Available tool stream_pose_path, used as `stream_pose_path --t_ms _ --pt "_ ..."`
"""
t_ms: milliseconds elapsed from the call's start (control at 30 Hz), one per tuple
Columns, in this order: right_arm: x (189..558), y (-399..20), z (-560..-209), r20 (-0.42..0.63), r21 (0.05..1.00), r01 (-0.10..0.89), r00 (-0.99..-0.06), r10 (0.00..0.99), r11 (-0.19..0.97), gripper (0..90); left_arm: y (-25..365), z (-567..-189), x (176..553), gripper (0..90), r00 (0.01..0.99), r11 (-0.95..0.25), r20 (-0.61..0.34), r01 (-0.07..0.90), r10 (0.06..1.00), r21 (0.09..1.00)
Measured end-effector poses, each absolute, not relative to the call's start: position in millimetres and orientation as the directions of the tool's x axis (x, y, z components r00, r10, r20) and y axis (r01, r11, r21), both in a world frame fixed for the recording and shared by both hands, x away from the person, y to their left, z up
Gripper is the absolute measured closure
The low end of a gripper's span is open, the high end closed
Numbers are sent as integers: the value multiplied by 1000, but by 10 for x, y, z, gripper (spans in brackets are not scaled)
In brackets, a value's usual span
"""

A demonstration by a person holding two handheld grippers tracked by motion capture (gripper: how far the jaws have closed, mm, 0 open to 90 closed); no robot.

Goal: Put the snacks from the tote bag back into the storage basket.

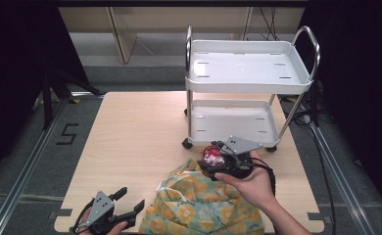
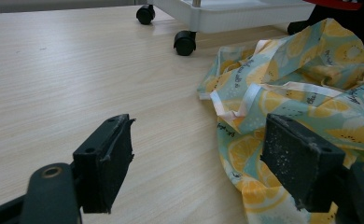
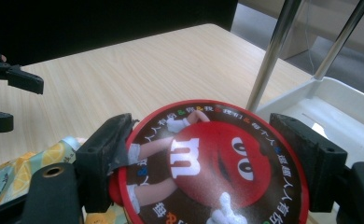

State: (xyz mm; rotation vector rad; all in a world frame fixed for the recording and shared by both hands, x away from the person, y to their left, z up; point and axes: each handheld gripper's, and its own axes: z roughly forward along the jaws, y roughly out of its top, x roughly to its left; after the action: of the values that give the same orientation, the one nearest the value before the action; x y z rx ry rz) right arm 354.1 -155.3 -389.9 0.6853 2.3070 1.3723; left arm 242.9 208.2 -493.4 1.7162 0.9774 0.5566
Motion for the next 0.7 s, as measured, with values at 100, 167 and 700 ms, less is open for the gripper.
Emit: stream_pose_path --t_ms 100,167,700 --pt "3556 -1557 -3900 -73 889 214 -807 586 406 250 2079 -4934 2427 238 555 -124 -95 344 826 931" --pt "3559 -1564 -3894 -66 884 227 -805 589 409 249 2073 -4934 2430 238 556 -117 -99 340 825 933" --pt "3639 -1576 -3896 -61 883 241 -794 605 404 250 2084 -4932 2430 238 556 -123 -95 343 826 931"
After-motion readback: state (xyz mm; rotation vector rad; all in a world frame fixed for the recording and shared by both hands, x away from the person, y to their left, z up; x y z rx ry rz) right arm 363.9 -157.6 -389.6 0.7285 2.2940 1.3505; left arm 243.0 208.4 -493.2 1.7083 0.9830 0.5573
